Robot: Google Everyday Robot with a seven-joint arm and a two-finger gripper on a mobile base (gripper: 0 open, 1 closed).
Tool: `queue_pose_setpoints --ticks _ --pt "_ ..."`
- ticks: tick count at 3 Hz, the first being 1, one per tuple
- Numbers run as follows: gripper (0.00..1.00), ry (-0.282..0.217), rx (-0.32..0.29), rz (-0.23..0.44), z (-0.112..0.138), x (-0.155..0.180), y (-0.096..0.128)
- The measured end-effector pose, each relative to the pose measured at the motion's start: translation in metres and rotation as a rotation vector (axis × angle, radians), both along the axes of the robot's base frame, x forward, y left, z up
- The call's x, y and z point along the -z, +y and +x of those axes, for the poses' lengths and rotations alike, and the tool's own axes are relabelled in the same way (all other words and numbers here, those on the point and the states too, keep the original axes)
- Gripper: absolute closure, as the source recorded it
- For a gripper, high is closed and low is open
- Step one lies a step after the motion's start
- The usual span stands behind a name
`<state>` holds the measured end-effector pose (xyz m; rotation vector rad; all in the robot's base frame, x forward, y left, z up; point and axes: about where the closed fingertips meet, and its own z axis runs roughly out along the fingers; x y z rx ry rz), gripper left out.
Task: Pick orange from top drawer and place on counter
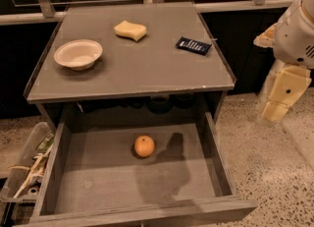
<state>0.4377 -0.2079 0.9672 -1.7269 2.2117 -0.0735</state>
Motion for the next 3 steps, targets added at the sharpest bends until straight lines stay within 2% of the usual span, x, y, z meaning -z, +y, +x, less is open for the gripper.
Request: queue_pose_setpoints --ticks 1,2,3 --pt "0.0 -0.012 -0.051 0.074 -0.006 0.027 0.019" --pt "0.0 -0.043 -0.092 0.229 -0.002 0.06 0.043" --pt "0.0 -0.069 -0.095 0.285 0.0 0.052 0.055"
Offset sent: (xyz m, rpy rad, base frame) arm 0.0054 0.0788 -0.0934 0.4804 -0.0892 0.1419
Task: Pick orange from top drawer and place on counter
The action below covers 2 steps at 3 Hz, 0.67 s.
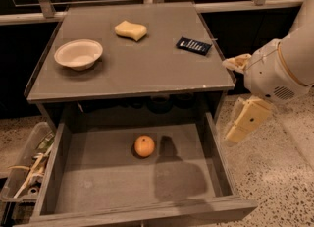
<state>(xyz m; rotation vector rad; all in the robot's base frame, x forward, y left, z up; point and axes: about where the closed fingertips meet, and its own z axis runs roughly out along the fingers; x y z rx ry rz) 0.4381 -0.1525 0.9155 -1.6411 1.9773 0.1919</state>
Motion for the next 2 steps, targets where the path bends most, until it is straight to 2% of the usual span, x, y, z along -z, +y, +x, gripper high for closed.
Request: queue_pose_setpoints --ticks 1,2 --pt "0.0 0.001 0.0 -0.001 0.0 0.0 0.0" --pt "0.0 -0.013 -0.004 0.022 -0.001 0.005 0.01"
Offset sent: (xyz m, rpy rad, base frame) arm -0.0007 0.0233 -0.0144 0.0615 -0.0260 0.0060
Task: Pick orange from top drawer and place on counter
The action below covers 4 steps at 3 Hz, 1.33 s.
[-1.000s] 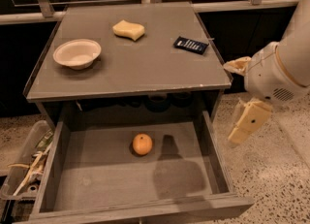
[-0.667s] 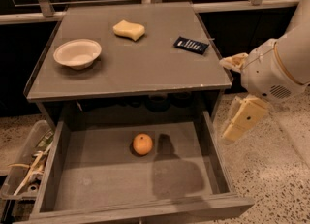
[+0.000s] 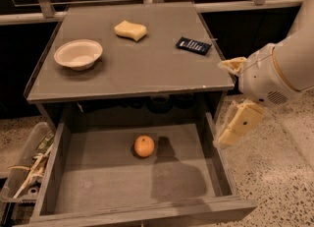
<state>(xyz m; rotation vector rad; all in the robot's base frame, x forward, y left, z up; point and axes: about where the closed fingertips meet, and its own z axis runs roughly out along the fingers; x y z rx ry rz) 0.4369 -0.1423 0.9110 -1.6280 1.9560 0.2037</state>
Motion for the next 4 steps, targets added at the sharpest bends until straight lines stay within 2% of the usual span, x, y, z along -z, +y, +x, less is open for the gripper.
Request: queue_pose_setpoints --ticks 2,3,4 --pt "0.0 -0.024 -0.08 0.179 0.016 0.056 0.06" --pt "0.0 -0.03 -0.077 0.265 0.034 0.095 0.084" --pt "0.0 -0.03 -0.077 0.265 0.034 0.095 0.084"
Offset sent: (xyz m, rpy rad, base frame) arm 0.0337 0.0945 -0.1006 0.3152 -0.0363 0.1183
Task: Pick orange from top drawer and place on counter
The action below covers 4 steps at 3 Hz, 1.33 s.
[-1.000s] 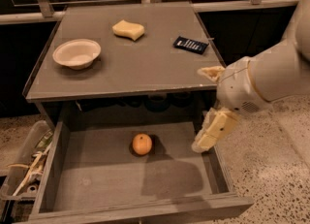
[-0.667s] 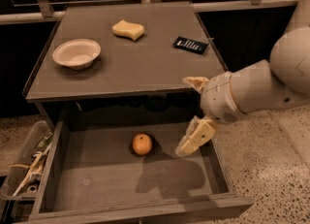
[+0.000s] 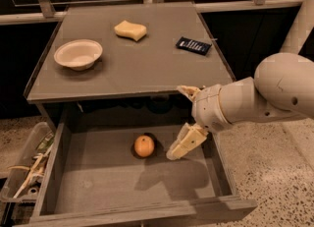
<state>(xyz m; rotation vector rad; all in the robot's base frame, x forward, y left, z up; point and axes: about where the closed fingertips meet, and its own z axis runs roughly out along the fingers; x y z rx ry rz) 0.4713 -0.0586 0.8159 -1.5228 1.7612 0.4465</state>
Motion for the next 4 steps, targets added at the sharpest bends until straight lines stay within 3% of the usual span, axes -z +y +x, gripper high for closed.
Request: queue_pose_setpoints --ticks 2,4 --pt "0.0 0.017 -0.045 -0.005 0.004 0.029 0.012" --pt "0.0 0.056 -0.058 0.009 0.019 0.095 0.022"
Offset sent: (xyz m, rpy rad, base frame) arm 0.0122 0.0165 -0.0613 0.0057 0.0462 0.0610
